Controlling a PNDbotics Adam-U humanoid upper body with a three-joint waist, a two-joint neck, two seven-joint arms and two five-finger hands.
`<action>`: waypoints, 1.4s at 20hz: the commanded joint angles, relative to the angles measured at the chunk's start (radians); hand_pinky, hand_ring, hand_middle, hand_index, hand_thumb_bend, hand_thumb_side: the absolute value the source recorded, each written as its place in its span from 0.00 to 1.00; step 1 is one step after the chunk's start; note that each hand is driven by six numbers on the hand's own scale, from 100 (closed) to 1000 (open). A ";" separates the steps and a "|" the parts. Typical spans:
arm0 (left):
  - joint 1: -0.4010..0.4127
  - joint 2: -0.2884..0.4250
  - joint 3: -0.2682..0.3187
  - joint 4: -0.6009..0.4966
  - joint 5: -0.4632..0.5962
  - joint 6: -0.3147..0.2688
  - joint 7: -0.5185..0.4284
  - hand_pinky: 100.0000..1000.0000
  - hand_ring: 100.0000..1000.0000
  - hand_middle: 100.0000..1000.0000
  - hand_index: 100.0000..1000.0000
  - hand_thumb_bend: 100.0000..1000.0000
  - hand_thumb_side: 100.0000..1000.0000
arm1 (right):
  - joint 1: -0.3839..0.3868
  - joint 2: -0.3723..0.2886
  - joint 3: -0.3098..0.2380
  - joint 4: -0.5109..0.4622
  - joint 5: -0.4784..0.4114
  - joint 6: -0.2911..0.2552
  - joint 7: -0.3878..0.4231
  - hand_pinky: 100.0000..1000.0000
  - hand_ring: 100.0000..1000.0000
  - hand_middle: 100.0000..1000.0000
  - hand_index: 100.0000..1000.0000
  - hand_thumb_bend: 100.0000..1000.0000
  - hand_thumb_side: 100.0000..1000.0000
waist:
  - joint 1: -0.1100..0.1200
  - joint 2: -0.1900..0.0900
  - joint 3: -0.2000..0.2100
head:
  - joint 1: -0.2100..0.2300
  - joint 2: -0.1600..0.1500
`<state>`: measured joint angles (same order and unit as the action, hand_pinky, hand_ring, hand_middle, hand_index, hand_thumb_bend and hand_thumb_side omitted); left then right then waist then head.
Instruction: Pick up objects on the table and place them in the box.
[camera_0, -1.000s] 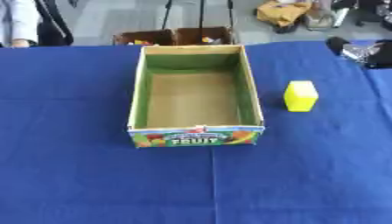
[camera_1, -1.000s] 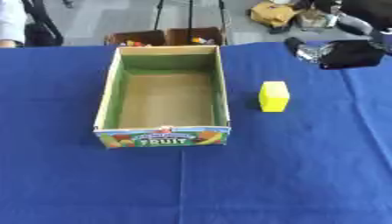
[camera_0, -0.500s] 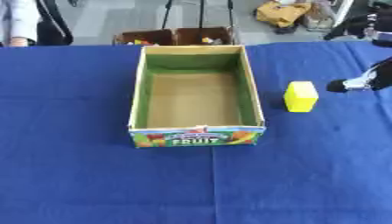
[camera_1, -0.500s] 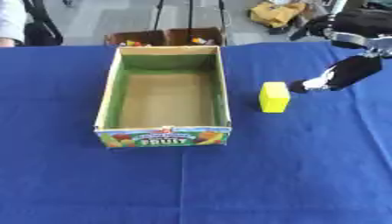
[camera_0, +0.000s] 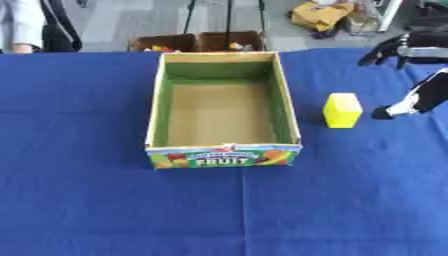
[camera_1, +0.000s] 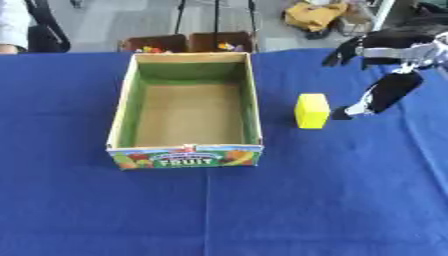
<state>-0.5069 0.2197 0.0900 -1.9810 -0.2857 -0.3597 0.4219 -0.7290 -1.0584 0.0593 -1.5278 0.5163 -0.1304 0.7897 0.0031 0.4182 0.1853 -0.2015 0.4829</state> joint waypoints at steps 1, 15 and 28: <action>-0.011 0.019 -0.001 -0.019 0.004 0.000 -0.004 0.46 0.77 0.83 0.90 0.00 1.00 | -0.032 -0.011 0.008 0.023 -0.009 0.021 0.007 0.69 0.87 0.84 1.00 0.46 0.39 | -0.018 -0.044 0.001 | -0.004 -0.007; -0.009 0.011 -0.004 -0.019 0.008 0.004 -0.008 0.45 0.77 0.83 0.91 0.00 1.00 | -0.122 0.077 0.087 0.175 0.080 0.016 0.031 0.68 0.87 0.84 0.97 0.50 0.39 | -0.019 -0.039 0.011 | -0.015 -0.009; -0.006 0.008 -0.006 -0.019 0.011 0.005 -0.012 0.45 0.77 0.83 0.91 0.00 1.00 | -0.167 0.128 0.116 0.309 0.160 -0.019 0.038 0.66 0.85 0.81 0.96 0.31 0.26 | -0.019 -0.034 0.021 | -0.029 -0.011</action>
<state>-0.5064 0.2178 0.0840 -1.9810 -0.2778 -0.3537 0.4129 -0.8747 -0.9095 0.1806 -1.2212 0.6634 -0.1457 0.8297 -0.0025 0.4182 0.2051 -0.2281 0.4822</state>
